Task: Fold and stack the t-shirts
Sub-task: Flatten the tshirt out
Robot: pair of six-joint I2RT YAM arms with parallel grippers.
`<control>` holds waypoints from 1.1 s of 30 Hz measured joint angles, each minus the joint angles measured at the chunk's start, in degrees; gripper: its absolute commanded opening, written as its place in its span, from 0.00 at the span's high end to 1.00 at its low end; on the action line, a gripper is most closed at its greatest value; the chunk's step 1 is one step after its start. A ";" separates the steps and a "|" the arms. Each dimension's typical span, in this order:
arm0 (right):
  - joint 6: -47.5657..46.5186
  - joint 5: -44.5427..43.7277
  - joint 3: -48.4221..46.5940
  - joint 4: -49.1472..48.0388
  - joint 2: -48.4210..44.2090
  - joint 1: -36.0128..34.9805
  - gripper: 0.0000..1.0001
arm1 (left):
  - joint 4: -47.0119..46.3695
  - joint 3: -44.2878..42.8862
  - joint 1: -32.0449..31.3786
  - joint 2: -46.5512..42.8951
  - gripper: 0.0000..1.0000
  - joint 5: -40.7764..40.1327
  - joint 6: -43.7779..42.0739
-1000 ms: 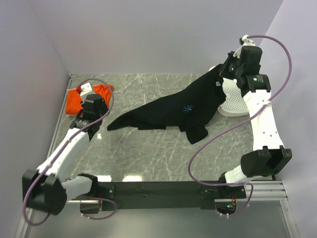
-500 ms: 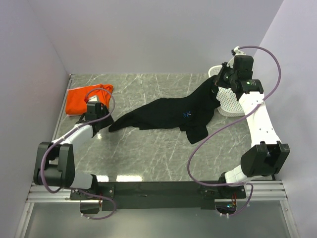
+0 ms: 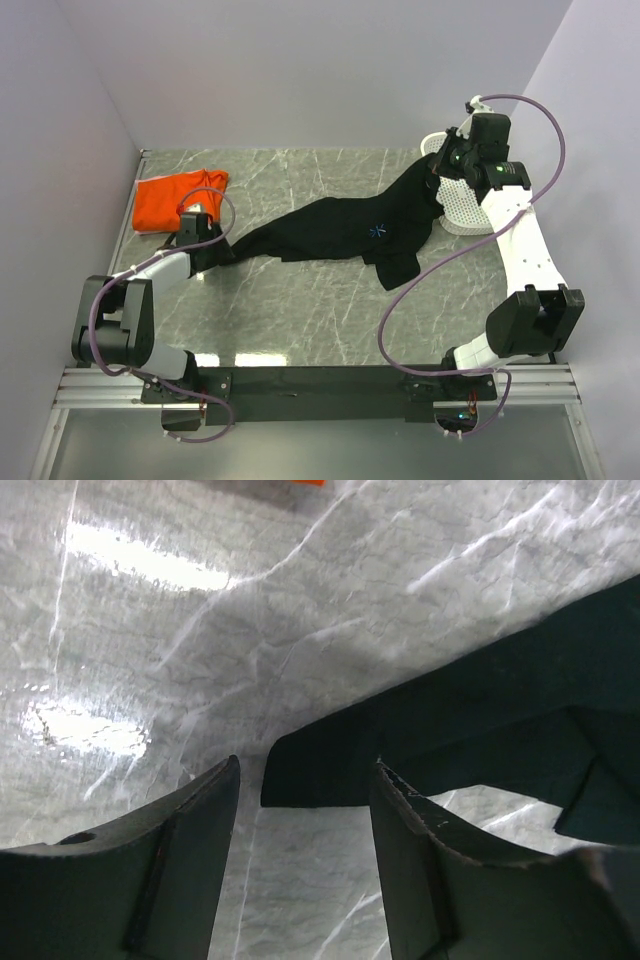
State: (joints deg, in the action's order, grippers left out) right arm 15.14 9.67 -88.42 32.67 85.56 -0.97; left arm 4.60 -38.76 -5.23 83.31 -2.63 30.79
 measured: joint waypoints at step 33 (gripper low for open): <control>0.48 4.20 4.50 -3.48 -0.15 2.84 1.00 | 7.48 -5.29 -3.34 4.22 1.00 -2.25 1.81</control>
State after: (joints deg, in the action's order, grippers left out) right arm 15.62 13.87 -83.92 29.19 85.41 1.87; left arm 12.08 -44.05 -8.58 87.53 -4.89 32.60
